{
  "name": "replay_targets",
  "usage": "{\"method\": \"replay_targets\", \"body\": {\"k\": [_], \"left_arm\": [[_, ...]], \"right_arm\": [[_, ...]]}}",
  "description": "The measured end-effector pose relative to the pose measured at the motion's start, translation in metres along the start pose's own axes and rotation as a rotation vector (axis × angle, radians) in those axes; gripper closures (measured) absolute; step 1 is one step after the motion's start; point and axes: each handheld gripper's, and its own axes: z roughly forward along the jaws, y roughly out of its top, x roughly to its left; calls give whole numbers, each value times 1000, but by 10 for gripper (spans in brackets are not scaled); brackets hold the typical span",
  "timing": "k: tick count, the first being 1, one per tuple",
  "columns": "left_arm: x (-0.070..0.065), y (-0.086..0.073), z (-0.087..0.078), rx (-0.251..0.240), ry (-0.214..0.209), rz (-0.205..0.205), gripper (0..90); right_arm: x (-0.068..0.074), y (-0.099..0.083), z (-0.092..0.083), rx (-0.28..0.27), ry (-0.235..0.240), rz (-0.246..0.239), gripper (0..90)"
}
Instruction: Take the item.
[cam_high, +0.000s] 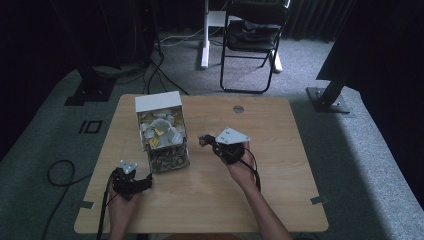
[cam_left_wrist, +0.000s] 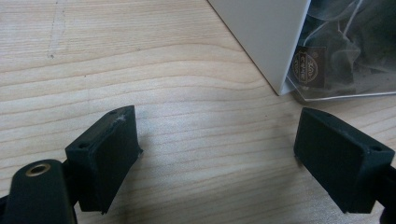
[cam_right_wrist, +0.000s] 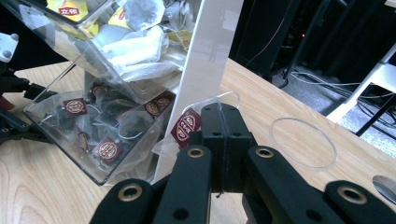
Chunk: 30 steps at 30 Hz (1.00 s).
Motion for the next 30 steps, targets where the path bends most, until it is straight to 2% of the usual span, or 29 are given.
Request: {"method": "replay_targets", "body": {"k": [24, 30], "left_arm": [[0, 0, 0, -2, 1, 0, 148], [0, 0, 0, -1, 1, 0, 148]], "right_arm": [[-21, 0, 5, -6, -49, 48, 900], [-27, 2, 6, -4, -60, 47, 900]]}}
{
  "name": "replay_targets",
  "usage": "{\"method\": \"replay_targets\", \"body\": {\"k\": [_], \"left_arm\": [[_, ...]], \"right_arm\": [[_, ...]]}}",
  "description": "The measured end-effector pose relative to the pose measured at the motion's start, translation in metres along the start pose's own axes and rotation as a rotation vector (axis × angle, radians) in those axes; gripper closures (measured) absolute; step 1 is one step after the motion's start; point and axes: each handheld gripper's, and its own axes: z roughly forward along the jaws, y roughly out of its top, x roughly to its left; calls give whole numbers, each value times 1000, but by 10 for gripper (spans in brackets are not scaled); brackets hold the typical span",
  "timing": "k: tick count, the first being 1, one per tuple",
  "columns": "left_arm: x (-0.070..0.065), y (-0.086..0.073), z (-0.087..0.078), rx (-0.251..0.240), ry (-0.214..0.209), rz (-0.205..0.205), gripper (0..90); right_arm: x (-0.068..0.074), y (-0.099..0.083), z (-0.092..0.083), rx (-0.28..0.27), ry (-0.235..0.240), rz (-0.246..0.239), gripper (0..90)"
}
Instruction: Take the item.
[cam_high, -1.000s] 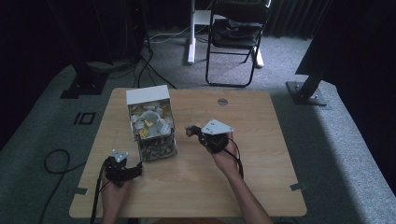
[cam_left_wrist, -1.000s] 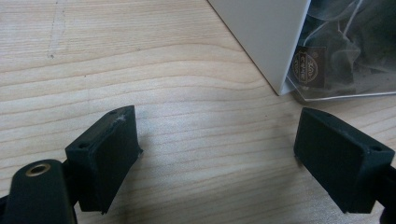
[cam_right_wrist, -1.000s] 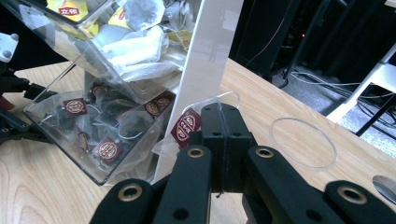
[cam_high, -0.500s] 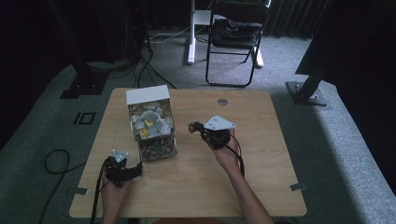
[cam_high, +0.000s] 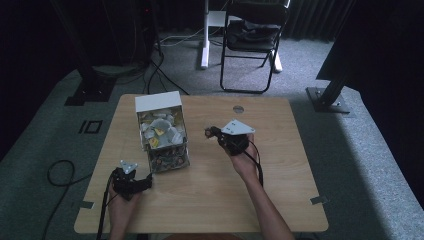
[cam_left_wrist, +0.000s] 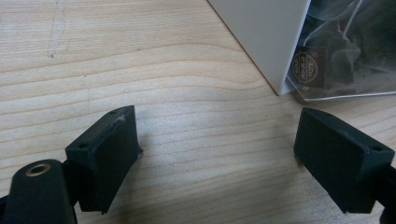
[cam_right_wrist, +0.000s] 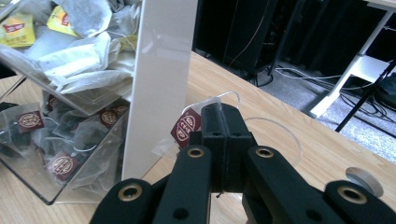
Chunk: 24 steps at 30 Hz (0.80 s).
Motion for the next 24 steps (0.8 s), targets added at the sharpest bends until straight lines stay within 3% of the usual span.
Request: {"method": "replay_targets", "body": {"k": [24], "left_arm": [[0, 0, 0, -1, -1, -2, 148]], "right_arm": [[-18, 5, 12, 12, -39, 15, 900]]}}
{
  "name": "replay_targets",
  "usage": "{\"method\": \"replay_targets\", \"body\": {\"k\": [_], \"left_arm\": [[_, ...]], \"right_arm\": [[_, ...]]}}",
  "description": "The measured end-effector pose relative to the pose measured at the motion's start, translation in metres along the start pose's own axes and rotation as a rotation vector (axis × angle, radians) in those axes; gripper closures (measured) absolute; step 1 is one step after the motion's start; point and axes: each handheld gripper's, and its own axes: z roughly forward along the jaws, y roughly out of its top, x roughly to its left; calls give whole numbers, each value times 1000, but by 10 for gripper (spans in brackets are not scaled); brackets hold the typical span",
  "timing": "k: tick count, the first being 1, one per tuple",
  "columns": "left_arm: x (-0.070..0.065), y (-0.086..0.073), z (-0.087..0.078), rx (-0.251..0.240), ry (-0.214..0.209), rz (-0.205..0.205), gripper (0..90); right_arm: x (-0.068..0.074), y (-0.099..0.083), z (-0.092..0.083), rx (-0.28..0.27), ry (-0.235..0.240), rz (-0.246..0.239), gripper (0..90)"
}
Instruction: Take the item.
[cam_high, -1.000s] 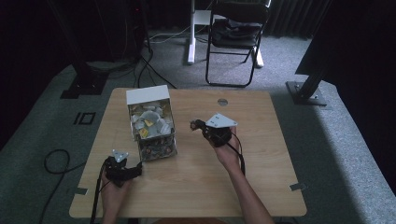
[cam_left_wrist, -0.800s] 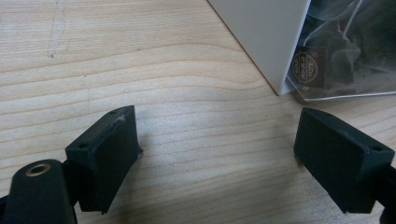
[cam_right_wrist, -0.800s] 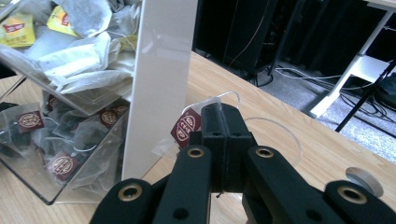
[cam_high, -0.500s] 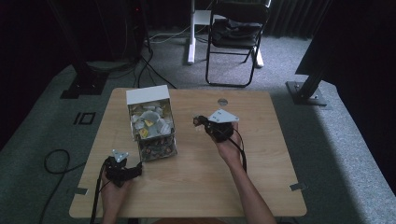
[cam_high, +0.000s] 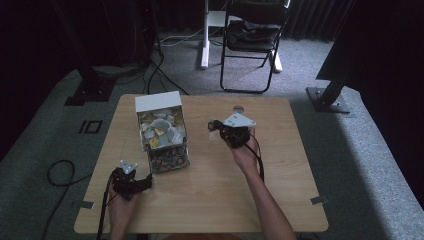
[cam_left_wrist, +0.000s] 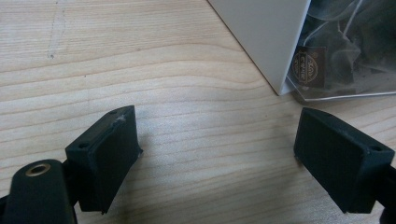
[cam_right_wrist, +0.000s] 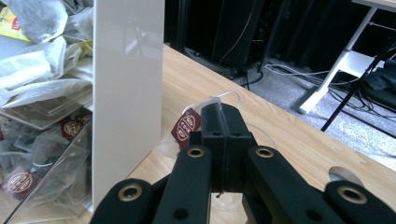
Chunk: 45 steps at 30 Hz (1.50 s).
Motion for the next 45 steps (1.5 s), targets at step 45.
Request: {"method": "replay_targets", "body": {"k": [45], "left_arm": [[0, 0, 0, 0, 0, 0, 148]], "right_arm": [[-32, 12, 29, 24, -52, 10, 900]]}}
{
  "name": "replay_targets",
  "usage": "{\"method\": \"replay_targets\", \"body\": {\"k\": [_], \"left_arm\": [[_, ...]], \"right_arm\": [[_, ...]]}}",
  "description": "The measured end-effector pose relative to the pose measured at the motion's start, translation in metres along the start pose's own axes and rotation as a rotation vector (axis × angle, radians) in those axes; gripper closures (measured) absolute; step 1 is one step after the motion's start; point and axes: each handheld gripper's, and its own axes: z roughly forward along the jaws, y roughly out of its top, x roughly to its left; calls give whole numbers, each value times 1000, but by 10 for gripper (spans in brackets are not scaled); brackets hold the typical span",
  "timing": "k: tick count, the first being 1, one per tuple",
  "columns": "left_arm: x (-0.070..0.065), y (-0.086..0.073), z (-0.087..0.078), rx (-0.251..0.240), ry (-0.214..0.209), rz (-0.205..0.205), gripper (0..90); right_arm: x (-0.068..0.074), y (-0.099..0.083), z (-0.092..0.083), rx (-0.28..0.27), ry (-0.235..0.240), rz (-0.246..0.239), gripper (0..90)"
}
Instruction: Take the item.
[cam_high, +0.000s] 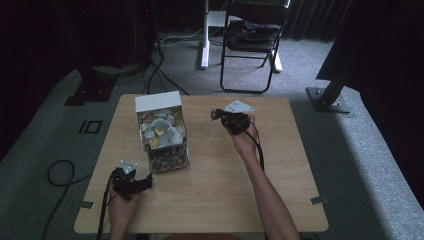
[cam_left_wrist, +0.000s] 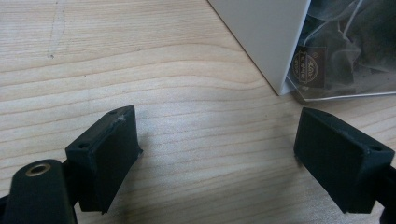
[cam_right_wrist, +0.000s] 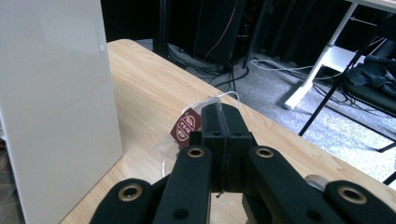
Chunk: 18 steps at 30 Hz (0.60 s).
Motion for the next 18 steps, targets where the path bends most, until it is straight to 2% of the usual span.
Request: {"method": "replay_targets", "body": {"k": [18], "left_arm": [[0, 0, 0, 0, 0, 0, 148]], "right_arm": [[-5, -7, 12, 37, -7, 22, 900]]}}
